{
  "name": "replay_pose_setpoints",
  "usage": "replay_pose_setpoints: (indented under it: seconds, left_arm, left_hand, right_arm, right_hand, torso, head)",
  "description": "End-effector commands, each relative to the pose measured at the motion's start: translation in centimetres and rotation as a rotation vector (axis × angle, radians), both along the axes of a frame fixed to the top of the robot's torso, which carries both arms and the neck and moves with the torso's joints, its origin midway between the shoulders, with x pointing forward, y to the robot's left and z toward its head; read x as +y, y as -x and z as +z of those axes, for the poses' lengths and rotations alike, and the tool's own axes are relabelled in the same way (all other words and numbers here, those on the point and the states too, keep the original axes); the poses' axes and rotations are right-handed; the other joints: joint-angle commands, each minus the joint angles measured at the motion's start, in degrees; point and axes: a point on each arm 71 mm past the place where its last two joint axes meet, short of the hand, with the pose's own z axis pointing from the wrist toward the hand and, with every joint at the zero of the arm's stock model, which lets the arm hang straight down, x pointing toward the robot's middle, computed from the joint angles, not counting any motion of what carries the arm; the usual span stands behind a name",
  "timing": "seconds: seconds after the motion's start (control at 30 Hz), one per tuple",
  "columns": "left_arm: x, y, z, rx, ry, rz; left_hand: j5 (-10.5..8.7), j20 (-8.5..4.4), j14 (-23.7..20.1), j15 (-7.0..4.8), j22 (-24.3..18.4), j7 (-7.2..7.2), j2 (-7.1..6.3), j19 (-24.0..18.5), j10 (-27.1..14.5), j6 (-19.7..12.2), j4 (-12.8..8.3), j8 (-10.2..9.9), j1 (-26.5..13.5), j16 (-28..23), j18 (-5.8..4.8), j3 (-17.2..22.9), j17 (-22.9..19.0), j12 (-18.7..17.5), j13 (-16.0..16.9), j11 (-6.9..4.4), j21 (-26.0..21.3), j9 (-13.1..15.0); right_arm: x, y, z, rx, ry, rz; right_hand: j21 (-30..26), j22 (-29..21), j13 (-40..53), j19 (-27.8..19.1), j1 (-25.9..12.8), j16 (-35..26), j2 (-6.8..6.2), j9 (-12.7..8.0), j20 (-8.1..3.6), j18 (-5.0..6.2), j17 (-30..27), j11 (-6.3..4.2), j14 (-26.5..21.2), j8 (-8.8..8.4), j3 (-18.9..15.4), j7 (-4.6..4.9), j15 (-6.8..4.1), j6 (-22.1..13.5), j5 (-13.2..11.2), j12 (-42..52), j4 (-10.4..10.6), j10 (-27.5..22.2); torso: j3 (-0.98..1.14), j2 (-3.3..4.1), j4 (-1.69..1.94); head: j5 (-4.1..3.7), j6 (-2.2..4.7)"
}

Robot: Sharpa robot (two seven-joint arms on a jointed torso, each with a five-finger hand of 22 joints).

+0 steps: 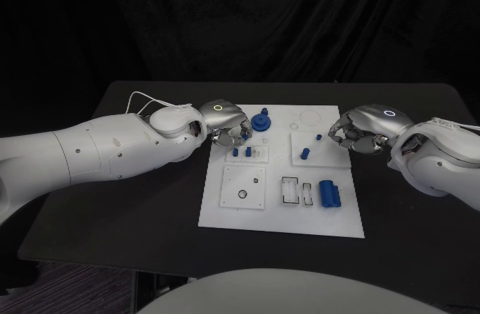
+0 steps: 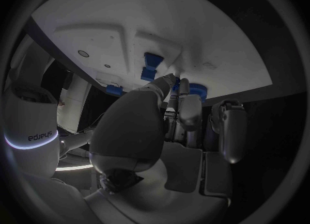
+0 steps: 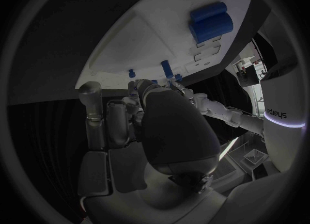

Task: Assemble the parts on the task board

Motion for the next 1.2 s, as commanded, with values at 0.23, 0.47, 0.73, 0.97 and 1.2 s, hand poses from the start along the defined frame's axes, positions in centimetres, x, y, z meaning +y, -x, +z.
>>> replay_pose_setpoints:
  seconds: [0.23,0.47,0.73,0.97,1.2]
  left_arm:
    - [-0.2,0.2,0.1,-0.026,0.027,-0.004]
    - [-0.2,0.3,-0.1,-0.007,0.013,0.001]
    - [-0.1,0.1,-0.5,0.016,-0.008,0.015]
    - [-0.1,0.1,-0.9,0.031,-0.018,0.023]
    - [-0.2,0.1,-1.2,0.041,-0.024,0.027]
  left_hand:
    - [0.41,-0.16,-0.3,0.03,11.9,0.04,0.26,0.7,0.8,-0.7,0.3,-0.4,-0.3,-0.2,0.22,0.2,0.1,-0.2,-0.1,0.00,-0.1,-0.1]
    - [0.40,-0.14,-0.5,0.04,11.9,0.05,0.25,0.6,0.8,-0.8,0.3,-0.5,-0.3,-0.4,0.27,0.2,-0.3,-0.3,-0.1,0.02,-0.3,-0.1]
    - [0.23,-0.11,-0.8,0.09,11.7,0.11,0.31,0.4,0.7,-0.9,0.4,-0.5,-0.4,-0.8,0.36,0.2,-1.0,-0.4,-0.2,0.09,-0.7,-0.1]
    - [0.18,-0.09,-1.0,0.12,11.7,0.09,0.28,0.3,0.7,-0.9,0.4,-0.5,-0.4,-0.9,0.39,0.2,-1.2,-0.5,-0.2,0.08,-0.8,-0.1]
    - [0.11,-0.06,-1.2,0.14,11.6,0.11,0.25,0.2,0.7,-1.1,0.3,-0.6,-0.3,-1.2,0.43,0.2,-1.6,-0.6,-0.3,0.12,-1.0,-0.2]
  right_arm:
    - [-0.2,0.0,-0.2,0.007,0.009,-0.021]
    - [-0.2,0.0,-0.2,0.013,0.013,-0.023]
    - [-0.2,-0.1,-0.4,0.025,0.023,-0.031]
    - [-0.2,-0.1,-0.4,0.031,0.028,-0.035]
    - [-0.2,-0.1,-0.4,0.035,0.031,-0.037]
  right_hand:
    - [-0.3,5.1,-0.2,-0.5,0.2,-0.3,-0.15,0.1,0.03,0.38,2.9,-0.03,-0.5,0.15,0.4,0.02,0.10,0.1,0.0,-0.4,0.1,-0.5]
    - [-0.3,5.1,-0.2,-0.5,0.2,-0.3,-0.10,0.0,0.04,0.39,2.9,-0.02,-0.6,0.11,0.4,0.04,0.11,0.0,0.0,-0.4,0.1,-0.6]
    - [-0.7,5.0,-0.4,-0.8,0.2,-0.5,-0.07,0.0,0.05,0.46,2.7,0.00,-0.7,0.08,0.5,0.05,0.12,-0.1,0.0,-0.5,0.1,-0.9]
    - [-1.0,4.9,-0.6,-1.0,0.2,-0.6,-0.08,0.0,0.06,0.52,2.5,0.01,-0.9,0.05,0.5,0.06,0.14,-0.1,0.0,-0.6,0.1,-1.2]
    - [-1.2,4.8,-0.7,-1.1,0.2,-0.7,-0.10,0.0,0.07,0.55,2.4,0.04,-1.0,0.01,0.5,0.07,0.16,-0.2,0.0,-0.7,0.1,-1.3]
  torso:
    - [0.03,-0.05,0.04]
    - [-0.02,-0.03,0.05]
    - [0.02,0.01,0.01]
    - [0.06,-0.02,0.02]
    - [0.02,-0.02,-0.03]
  head:
    - [-0.06,0.01]
    - [0.04,0.01]
    - [0.06,0.01]
    - [0.04,0.01]
    - [0.05,0.01]
